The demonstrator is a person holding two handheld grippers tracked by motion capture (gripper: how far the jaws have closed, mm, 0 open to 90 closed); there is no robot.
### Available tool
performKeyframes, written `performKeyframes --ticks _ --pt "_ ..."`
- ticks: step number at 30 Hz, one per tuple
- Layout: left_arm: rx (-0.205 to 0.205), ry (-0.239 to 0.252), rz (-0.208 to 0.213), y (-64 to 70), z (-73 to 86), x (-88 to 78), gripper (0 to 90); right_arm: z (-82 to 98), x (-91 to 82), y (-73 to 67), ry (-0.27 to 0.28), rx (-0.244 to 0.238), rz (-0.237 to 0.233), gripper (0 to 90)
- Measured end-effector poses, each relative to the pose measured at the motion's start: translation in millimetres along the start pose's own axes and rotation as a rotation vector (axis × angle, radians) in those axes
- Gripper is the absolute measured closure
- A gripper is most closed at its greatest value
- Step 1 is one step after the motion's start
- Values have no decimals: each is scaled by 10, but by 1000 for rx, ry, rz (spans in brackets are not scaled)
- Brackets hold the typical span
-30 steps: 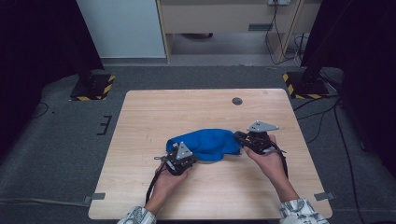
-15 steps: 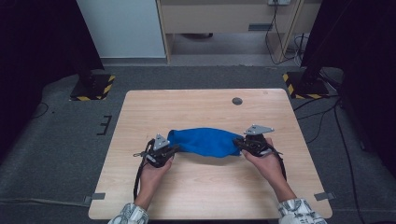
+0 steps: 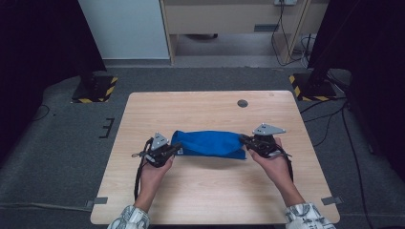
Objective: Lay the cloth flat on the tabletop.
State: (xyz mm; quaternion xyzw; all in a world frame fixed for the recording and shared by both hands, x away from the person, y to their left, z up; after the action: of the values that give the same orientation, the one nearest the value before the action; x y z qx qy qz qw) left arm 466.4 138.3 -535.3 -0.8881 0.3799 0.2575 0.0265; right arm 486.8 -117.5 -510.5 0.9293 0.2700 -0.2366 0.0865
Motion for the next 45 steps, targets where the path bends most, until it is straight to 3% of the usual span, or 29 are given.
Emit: performKeyframes --ticks 3,11,12,19,25,34,45 --pt "1 12 -5 -38 -98 -4 875 -43 2 25 11 -4 5 850" --pt "-25 14 -36 -290 -331 81 878 -91 64 144 23 21 27 850" --pt "-13 -1 -44 -337 -364 101 879 -87 80 160 18 -5 31 849" --pt "-31 -10 -57 -465 -419 142 881 -118 144 201 29 17 29 852" --pt "-36 -8 -56 -494 -445 158 881 -152 152 218 32 26 29 852" --pt "-31 13 -68 -497 -498 27 881 -311 122 204 53 15 30 852" --pt "-26 12 -98 -586 -485 -160 881 -410 222 69 49 6 12 852"
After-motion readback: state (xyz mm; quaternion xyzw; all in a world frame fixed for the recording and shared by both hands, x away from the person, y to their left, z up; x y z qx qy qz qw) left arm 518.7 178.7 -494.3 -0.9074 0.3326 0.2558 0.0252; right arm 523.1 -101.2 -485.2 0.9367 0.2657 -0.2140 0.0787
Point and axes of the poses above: each handheld gripper's, and its own axes: x roughly forward along the jaws, z roughly out of its underside, y roughly to its right, the point moved 10 cm from there along x, roughly forward along the jaws, and after that the axes turned 10 degrees about z, right-handed, at the moved point
